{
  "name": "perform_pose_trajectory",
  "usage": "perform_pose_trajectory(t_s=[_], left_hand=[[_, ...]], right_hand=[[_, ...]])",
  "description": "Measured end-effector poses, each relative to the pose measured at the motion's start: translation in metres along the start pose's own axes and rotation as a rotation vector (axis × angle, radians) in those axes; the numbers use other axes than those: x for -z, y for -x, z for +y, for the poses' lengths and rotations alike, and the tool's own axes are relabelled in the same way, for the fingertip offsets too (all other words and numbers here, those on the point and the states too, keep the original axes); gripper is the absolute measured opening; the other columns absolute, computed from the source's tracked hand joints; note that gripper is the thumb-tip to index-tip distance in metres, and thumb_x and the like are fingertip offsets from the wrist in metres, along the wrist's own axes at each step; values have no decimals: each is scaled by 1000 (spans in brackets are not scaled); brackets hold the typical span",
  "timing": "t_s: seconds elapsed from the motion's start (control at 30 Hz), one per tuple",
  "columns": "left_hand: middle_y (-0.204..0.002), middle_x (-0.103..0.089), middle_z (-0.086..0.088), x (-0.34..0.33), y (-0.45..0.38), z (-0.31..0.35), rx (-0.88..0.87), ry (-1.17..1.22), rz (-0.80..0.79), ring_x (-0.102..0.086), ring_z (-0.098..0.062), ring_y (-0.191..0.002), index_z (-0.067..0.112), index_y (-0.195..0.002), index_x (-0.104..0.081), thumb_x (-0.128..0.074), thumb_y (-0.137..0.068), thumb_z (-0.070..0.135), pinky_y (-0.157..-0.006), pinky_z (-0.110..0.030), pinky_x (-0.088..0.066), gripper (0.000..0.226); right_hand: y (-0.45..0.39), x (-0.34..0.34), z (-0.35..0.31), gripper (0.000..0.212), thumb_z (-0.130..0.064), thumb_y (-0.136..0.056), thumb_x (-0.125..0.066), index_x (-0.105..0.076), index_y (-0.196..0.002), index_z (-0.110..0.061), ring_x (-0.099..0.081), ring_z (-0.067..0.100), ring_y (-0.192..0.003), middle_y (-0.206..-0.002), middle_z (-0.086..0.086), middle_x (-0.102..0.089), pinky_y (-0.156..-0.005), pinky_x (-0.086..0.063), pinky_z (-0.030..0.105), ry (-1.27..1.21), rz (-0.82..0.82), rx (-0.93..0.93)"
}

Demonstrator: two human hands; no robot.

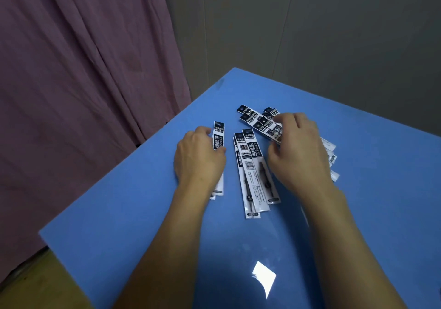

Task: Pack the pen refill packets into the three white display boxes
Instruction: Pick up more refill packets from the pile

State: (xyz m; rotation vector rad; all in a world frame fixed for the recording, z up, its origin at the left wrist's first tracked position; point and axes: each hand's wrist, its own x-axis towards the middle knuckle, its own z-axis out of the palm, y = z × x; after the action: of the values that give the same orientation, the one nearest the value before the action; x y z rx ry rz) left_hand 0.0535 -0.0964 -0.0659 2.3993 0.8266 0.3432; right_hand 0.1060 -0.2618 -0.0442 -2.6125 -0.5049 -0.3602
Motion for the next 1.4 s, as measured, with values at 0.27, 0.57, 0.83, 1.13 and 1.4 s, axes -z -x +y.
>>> perform_pose_trajectory(t_s=[0.27,0.57,0.83,1.13,1.4], left_hand=[[-113,-70,3,8,1,-6,107,162,31,-63,-19,-112,14,-132,-63,-68,-84,3,-100,-30,-49,49],[-110,-72,6,8,7,1,55,91,71,-64,-21,-107,25,-121,-67,-63,-88,13,-94,-35,-50,36],[-113,-68,3,1,3,-5,-138,75,231,-62,-20,-101,22,-125,-63,-62,-90,10,-89,-34,-46,37],[-104,-63,8,15,30,1,-320,237,306,-58,-5,-81,18,-118,-67,-67,-88,3,-81,-18,-47,33],[-107,-66,3,80,79,7,-185,238,201,-59,-9,-76,15,-118,-69,-72,-85,2,-80,-16,-48,36]], right_hand=[[-2,-1,0,45,-9,-89,-55,-52,-133,-14,-45,28,-118,-128,6,-52,-91,-44,39,-36,1,3],[2,-13,-9,40,-15,-88,-57,-52,-128,-13,-47,27,-117,-127,6,-53,-93,-43,37,16,-82,50],[0,-20,-9,40,-17,-89,-57,-53,-130,-14,-47,27,-118,-127,5,-53,-92,-46,39,-27,-110,54],[2,-14,-17,43,-15,-89,-56,-54,-131,-11,-49,30,-117,-126,8,-55,-95,-44,39,-120,-65,79],[59,43,-32,43,-18,-89,-58,-53,-130,-10,-47,30,-116,-127,10,-54,-95,-42,38,-98,-194,119]])
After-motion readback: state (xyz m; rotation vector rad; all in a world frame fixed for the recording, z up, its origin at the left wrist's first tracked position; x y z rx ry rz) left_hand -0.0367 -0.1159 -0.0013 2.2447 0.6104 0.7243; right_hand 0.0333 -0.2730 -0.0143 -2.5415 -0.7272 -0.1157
